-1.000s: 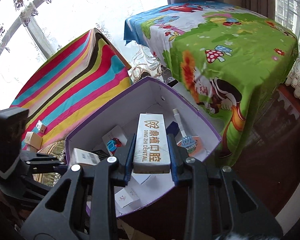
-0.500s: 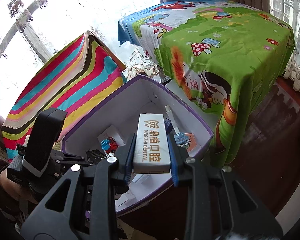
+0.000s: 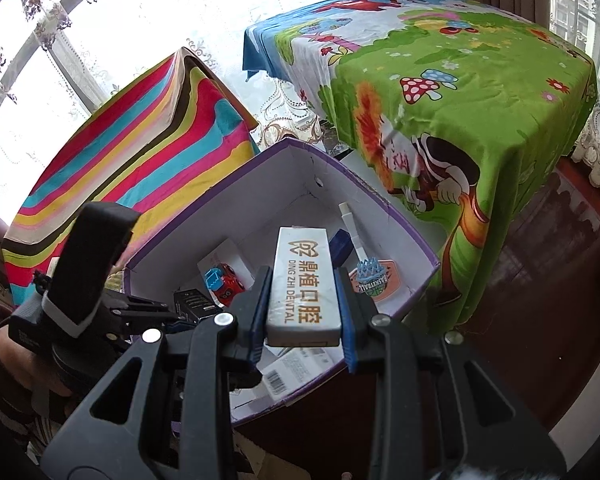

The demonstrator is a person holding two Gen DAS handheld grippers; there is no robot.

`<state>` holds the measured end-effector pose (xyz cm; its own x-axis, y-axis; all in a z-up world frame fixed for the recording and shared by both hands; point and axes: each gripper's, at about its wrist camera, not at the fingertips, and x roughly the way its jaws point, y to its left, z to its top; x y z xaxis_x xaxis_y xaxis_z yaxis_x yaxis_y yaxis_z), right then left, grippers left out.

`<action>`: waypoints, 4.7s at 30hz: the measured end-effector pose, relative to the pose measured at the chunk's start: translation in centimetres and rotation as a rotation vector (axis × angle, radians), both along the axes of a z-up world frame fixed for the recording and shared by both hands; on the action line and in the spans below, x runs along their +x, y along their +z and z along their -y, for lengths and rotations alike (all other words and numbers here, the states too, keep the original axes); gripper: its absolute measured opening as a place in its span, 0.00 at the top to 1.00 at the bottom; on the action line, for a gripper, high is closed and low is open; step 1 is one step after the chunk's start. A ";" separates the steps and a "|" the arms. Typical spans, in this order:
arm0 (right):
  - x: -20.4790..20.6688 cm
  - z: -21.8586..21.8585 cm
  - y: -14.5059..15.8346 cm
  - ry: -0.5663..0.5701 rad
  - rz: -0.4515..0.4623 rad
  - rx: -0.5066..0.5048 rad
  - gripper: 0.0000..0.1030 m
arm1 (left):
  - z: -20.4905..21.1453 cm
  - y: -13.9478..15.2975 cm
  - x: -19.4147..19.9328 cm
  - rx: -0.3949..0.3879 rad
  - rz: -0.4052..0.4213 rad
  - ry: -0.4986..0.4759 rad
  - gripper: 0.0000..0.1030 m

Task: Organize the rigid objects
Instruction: 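Release the medicine box and the DENTAL box into the purple-rimmed box, then withdraw both grippers back toward the pile of boxes on the sofa, then grasp the teal toothpaste box with the left gripper while the right grasps a white medicine box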

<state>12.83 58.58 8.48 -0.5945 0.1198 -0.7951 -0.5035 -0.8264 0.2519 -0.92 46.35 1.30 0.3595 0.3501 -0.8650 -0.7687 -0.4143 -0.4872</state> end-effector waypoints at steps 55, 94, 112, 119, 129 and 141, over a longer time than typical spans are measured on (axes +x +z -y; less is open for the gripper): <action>-10.3 14.0 2.2 0.328 0.100 0.092 0.36 | 55.3 7.6 -6.5 0.381 -0.188 1.276 0.43; -22.3 40.9 -2.5 0.887 0.172 0.025 0.12 | 50.3 0.3 -11.0 -0.153 -0.328 1.130 0.26; -26.2 43.3 -5.9 0.981 0.238 -0.137 0.28 | 51.3 0.9 -10.0 -0.057 -0.332 1.188 0.27; -25.5 43.3 -5.9 1.002 0.228 -0.126 0.45 | 51.1 1.5 -9.6 -0.053 -0.360 1.190 0.27; -22.6 42.7 -2.8 0.974 0.101 0.006 0.48 | 50.6 3.5 -7.8 -0.017 -0.449 1.217 0.27; -19.6 39.0 0.4 0.882 -0.026 0.034 0.48 | 46.3 7.8 -5.8 0.071 -0.576 1.167 0.27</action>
